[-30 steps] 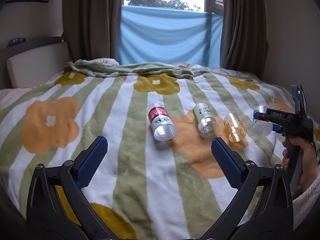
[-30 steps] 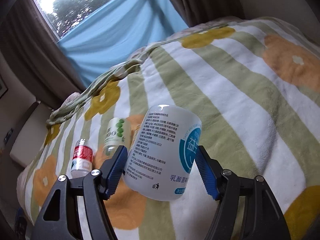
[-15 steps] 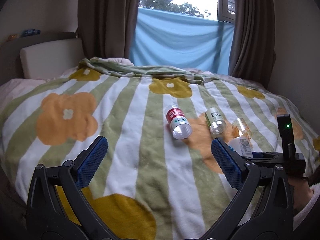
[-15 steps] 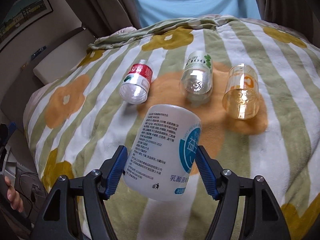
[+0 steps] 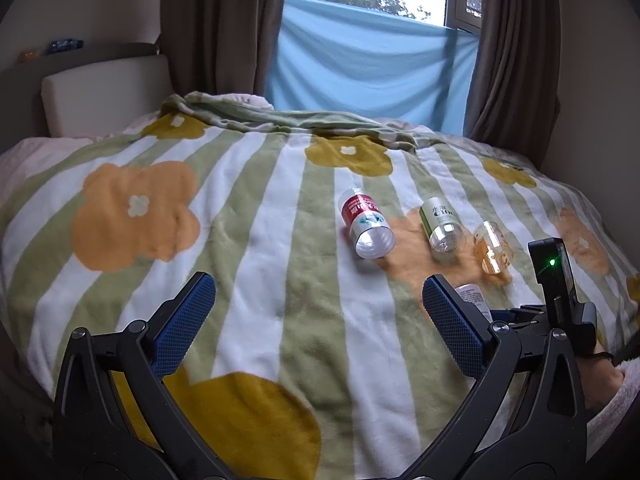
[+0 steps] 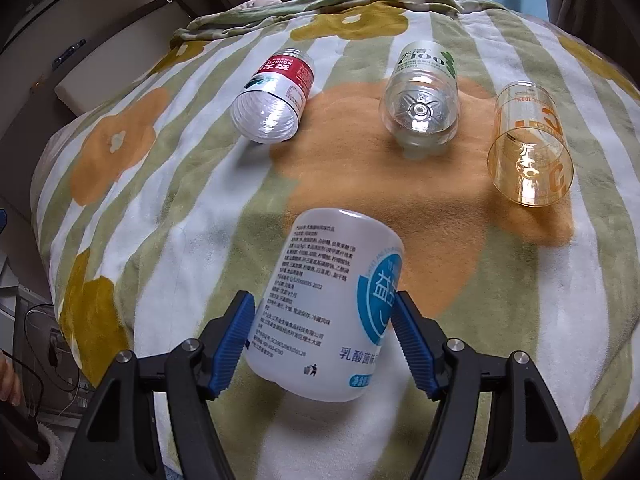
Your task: Flip cup upside down
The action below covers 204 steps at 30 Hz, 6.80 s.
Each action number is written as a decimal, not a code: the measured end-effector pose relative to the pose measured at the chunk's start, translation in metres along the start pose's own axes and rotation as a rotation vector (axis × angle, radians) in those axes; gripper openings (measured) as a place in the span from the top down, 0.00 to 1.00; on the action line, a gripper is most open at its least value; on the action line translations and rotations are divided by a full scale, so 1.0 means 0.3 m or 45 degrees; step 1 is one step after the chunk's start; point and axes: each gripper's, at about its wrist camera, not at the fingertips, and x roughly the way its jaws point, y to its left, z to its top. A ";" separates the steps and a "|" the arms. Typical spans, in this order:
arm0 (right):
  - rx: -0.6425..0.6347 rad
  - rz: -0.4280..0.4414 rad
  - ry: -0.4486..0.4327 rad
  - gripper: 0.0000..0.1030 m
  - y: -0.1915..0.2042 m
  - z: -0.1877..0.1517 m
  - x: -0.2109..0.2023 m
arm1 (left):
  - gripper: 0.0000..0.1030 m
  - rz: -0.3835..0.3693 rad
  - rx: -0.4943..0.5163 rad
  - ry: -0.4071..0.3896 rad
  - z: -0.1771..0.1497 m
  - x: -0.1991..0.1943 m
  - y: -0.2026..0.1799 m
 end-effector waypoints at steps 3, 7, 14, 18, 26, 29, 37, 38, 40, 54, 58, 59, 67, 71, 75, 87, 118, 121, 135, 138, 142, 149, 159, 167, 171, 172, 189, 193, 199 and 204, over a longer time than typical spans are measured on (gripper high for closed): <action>0.005 0.000 0.004 0.27 0.001 0.005 0.001 | 0.00 -0.001 0.009 0.017 -0.004 0.013 -0.002; 0.034 0.000 -0.010 0.01 -0.003 -0.009 -0.030 | 0.00 -0.015 0.149 0.027 0.021 0.046 -0.027; -0.030 0.055 -0.183 0.01 -0.022 -0.099 -0.246 | 0.00 -0.202 1.233 -0.070 0.065 0.157 -0.350; -0.060 0.014 -0.175 0.01 -0.048 -0.168 -0.347 | 0.00 -0.337 1.969 -0.059 -0.105 0.248 -0.550; 0.132 0.031 -0.326 0.01 -0.200 -0.313 -0.512 | 0.00 -0.464 2.672 -0.072 -0.299 0.373 -0.717; 0.180 0.045 -0.345 0.01 -0.250 -0.340 -0.535 | 0.02 -0.534 2.844 -0.066 -0.332 0.372 -0.744; 0.256 0.135 -0.411 0.01 -0.331 -0.349 -0.545 | 0.30 -0.622 3.179 0.120 -0.398 0.402 -0.782; 0.262 0.151 -0.415 0.01 -0.336 -0.350 -0.543 | 0.34 -0.629 3.198 0.146 -0.401 0.405 -0.784; 0.273 0.176 -0.419 0.01 -0.346 -0.352 -0.539 | 0.34 -0.653 3.233 0.158 -0.404 0.404 -0.789; 0.325 0.321 -0.460 0.01 -0.364 -0.350 -0.528 | 0.37 -0.646 2.507 0.921 -0.248 0.469 -0.908; 0.327 0.358 -0.472 0.01 -0.346 -0.355 -0.532 | 0.38 -0.558 1.916 1.259 -0.128 0.587 -0.920; 0.326 0.368 -0.475 0.01 -0.343 -0.357 -0.533 | 0.38 -0.543 1.805 1.306 -0.108 0.612 -0.910; 0.298 0.400 -0.473 0.01 -0.300 -0.375 -0.539 | 0.37 -0.496 1.365 1.409 -0.061 0.693 -0.809; 0.288 0.403 -0.484 0.01 -0.281 -0.381 -0.546 | 0.36 -0.448 1.465 1.386 -0.081 0.653 -0.818; 0.277 0.403 -0.495 0.01 -0.268 -0.375 -0.551 | 0.18 -0.393 1.638 1.342 -0.106 0.618 -0.869; 0.298 0.389 -0.497 0.01 -0.286 -0.402 -0.560 | 0.17 -0.392 1.742 1.365 -0.161 0.648 -1.023; 0.219 0.175 -0.510 0.01 -0.207 -0.345 -0.525 | 0.41 -0.510 0.118 0.310 -0.057 0.514 -0.619; 0.199 0.158 -0.510 0.01 -0.188 -0.350 -0.520 | 0.41 -0.482 0.116 0.306 -0.077 0.524 -0.611; 0.183 0.183 -0.507 0.01 -0.162 -0.356 -0.511 | 0.41 -0.402 0.163 0.478 -0.089 0.512 -0.598; 0.179 0.187 -0.509 0.01 -0.157 -0.357 -0.512 | 0.41 -0.382 0.217 0.485 -0.089 0.497 -0.614; 0.172 0.188 -0.508 0.01 -0.150 -0.355 -0.513 | 0.03 -0.352 0.262 0.467 -0.089 0.480 -0.632; 0.165 0.176 -0.513 0.01 -0.141 -0.358 -0.521 | 0.00 -0.357 0.245 0.449 -0.070 0.454 -0.621; 0.088 0.067 -0.595 0.01 -0.082 -0.309 -0.607 | 0.00 -0.350 0.197 0.293 0.033 0.272 -0.526; -0.017 -0.282 -0.853 0.01 0.053 -0.197 -0.744 | 0.00 -0.286 0.105 -0.031 0.195 -0.017 -0.377; -0.010 -0.474 -0.957 0.01 0.098 -0.190 -0.759 | 0.00 -0.210 0.074 -0.166 0.190 -0.121 -0.309; -0.010 -0.518 -0.970 0.01 0.108 -0.196 -0.755 | 0.00 -0.192 0.072 -0.189 0.182 -0.137 -0.298; -0.004 -0.597 -0.976 0.01 0.146 -0.229 -0.753 | 0.00 -0.184 0.121 -0.278 0.106 -0.185 -0.299; -0.001 -0.594 -0.977 0.01 0.146 -0.232 -0.755 | 0.00 -0.196 0.117 -0.262 0.105 -0.179 -0.302; 0.005 -0.592 -0.978 0.01 0.149 -0.233 -0.757 | 0.00 -0.191 0.120 -0.267 0.106 -0.174 -0.305; 0.001 -0.594 -0.975 0.01 0.147 -0.234 -0.757 | 0.00 -0.191 0.121 -0.268 0.102 -0.171 -0.312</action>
